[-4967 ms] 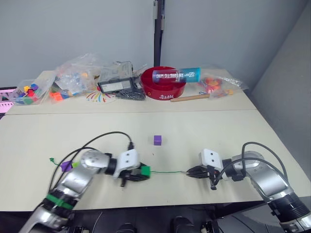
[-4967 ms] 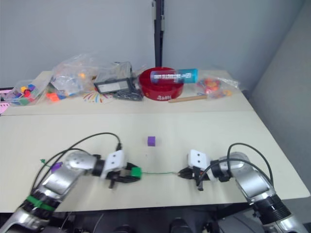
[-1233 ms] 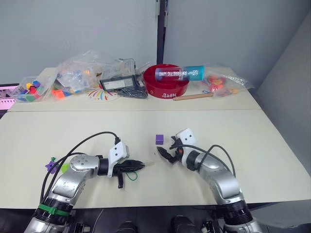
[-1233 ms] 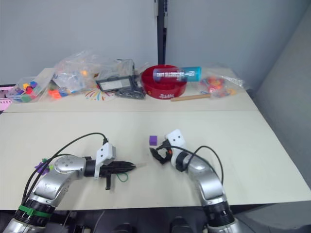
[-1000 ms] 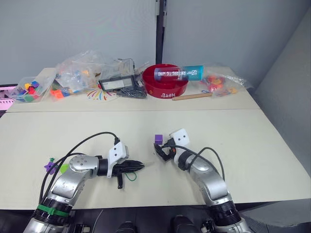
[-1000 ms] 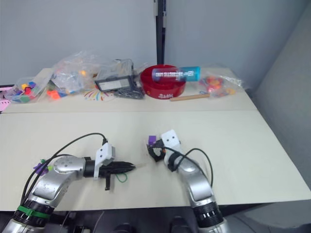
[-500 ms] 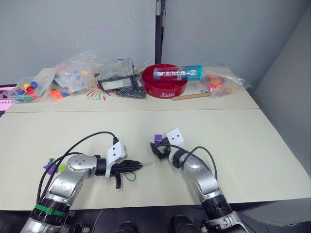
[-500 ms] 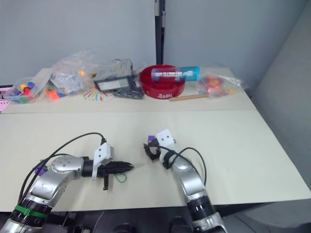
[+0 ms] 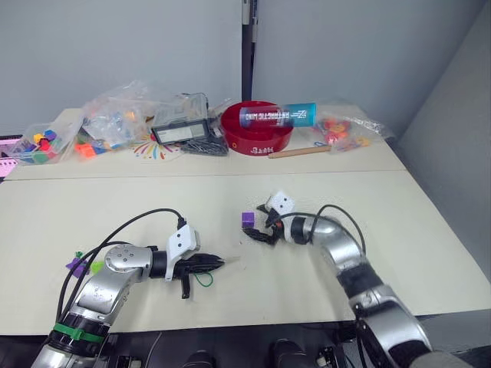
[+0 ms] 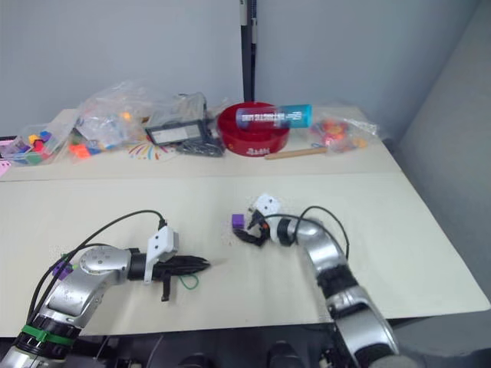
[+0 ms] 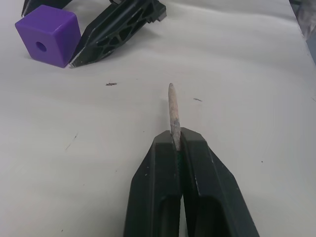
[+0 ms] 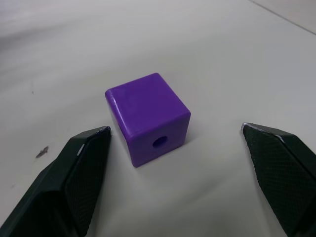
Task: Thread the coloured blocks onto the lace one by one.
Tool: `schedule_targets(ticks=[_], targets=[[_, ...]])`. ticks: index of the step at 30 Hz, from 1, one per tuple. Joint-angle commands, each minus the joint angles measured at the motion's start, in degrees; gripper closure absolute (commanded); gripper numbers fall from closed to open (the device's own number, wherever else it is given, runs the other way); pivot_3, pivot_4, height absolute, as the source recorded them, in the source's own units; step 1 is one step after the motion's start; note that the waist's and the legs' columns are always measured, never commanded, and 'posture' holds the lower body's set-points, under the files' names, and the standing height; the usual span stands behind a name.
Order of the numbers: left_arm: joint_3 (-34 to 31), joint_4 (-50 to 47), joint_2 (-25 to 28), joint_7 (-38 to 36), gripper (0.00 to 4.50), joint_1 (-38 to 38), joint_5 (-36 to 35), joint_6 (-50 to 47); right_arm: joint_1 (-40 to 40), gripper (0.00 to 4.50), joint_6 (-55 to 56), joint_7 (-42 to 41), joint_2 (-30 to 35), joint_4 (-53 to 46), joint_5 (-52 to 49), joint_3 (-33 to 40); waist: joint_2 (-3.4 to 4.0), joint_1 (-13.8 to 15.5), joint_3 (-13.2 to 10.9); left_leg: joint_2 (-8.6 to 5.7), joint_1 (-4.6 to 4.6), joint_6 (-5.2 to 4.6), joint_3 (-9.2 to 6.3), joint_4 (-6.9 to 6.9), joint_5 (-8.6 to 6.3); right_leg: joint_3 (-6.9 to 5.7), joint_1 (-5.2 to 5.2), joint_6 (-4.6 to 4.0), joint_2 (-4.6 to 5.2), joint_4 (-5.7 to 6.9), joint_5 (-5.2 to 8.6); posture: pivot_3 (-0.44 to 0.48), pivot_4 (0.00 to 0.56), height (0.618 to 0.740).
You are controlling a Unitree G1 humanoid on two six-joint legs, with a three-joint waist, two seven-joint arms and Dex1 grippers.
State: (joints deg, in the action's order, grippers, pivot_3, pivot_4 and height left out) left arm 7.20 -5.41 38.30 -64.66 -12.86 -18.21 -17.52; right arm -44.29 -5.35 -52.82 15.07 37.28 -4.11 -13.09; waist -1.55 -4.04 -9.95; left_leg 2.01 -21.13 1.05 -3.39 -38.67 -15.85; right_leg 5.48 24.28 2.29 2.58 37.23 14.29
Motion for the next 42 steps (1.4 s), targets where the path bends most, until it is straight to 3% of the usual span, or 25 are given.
schedule_targets(ticks=[1, 5, 8, 14, 16, 20, 26, 30, 36, 42], targets=[[-1.8, -3.1, 0.8, 0.0, 4.50, 1.3, -1.3, 0.5, -3.0, 0.03, 4.0, -5.4, -0.6, 5.1, -0.3, 0.0, 0.00, -0.1, 0.0, 0.00, 0.00, 0.00, 0.00, 0.01, 0.00, 0.00, 0.00, 0.00, 0.00, 0.01, -0.01, 0.000, 0.150, 0.740], [-2.5, -4.2, 1.2, 0.3, 4.50, 2.7, -1.4, 0.4, -5.0, 0.03, 6.6, -8.5, -1.3, 8.8, -0.2, 0.5, 0.00, -0.3, 0.0, 0.00, 0.01, -0.02, 0.00, 0.03, -0.01, 0.01, 0.04, 0.00, 0.01, 0.06, -0.06, 0.000, 0.150, 0.740], [-2.8, -4.4, 1.1, 0.4, 4.50, 3.1, -1.3, 0.3, -5.7, 0.85, 7.6, -8.8, -2.3, 9.9, -0.2, 1.3, 0.00, -0.2, 0.0, 0.00, 0.01, -0.02, -0.01, 0.02, -0.01, 0.01, 0.05, 0.00, 0.02, 0.09, -0.07, 0.000, 0.150, 0.740], [-2.5, -4.2, 1.0, 0.4, 4.50, 2.8, -1.1, 0.3, -6.1, 2.98, 9.0, -7.7, -3.7, 10.9, 0.3, 2.0, 0.01, -0.1, 0.0, -0.04, 0.03, -0.01, -0.01, 0.01, -0.01, 0.01, 0.10, 0.00, 0.06, 0.33, -0.08, 0.000, 0.150, 0.740], [-2.4, -4.2, 1.0, 0.3, 4.50, 2.7, -1.1, 0.2, -5.5, 3.28, 9.2, -8.2, -3.3, 10.1, 0.1, 2.2, 0.01, -0.1, 0.0, -0.04, 0.03, -0.01, -0.03, 0.01, -0.01, 0.01, 0.12, 0.00, 0.05, 0.36, -0.08, 0.000, 0.150, 0.740], [-2.2, -4.0, 0.9, 0.3, 4.50, 2.2, -0.9, 0.3, -1.5, 3.28, 7.3, -12.1, -0.7, 2.3, -1.3, 1.8, 0.01, 0.0, 0.0, -0.04, 0.03, -0.01, -0.03, 0.01, -0.01, 0.00, 0.12, 0.00, 0.05, 0.36, -0.08, 0.000, 0.150, 0.740], [-2.0, -4.4, 1.1, -0.9, 4.50, 1.0, -1.8, -0.4, 11.3, 3.28, -3.9, -18.2, 7.3, -23.8, -4.7, -0.1, 0.01, 0.2, 0.0, -0.06, 0.00, -0.01, -0.08, -0.01, -0.02, -0.03, 0.11, 0.00, 0.06, 0.36, -0.08, 0.000, 0.150, 0.740], [-1.8, -5.2, 2.1, -2.8, 4.50, -0.1, -2.8, -1.3, 17.2, 3.28, -8.7, -18.8, 11.6, -34.9, -5.5, -1.2, 0.03, 0.1, 0.0, -0.05, 0.02, -0.01, -0.06, -0.05, -0.02, -0.02, 0.08, 0.01, 0.03, 0.34, -0.07, 0.000, 0.150, 0.740], [0.5, -6.8, 3.8, -5.2, 4.50, -1.9, -2.7, -3.2, 20.2, 3.28, -10.4, -15.7, 12.0, -37.7, -3.9, -3.7, 0.02, 0.0, 0.0, -0.02, 0.07, 0.02, -0.01, -0.10, 0.01, 0.03, 0.04, 0.01, -0.06, 0.29, -0.05, 0.000, 0.150, 0.740], [6.2, -10.3, 4.8, -2.0, 4.50, -5.5, 2.3, -9.2, 22.2, 3.28, -8.9, -13.1, 11.5, -36.9, -2.5, -6.2, 0.01, 0.2, 0.0, -0.03, 0.06, 0.05, -0.02, -0.16, 0.02, 0.03, 0.00, 0.01, -0.06, 0.28, -0.04, 0.000, 0.150, 0.740]])
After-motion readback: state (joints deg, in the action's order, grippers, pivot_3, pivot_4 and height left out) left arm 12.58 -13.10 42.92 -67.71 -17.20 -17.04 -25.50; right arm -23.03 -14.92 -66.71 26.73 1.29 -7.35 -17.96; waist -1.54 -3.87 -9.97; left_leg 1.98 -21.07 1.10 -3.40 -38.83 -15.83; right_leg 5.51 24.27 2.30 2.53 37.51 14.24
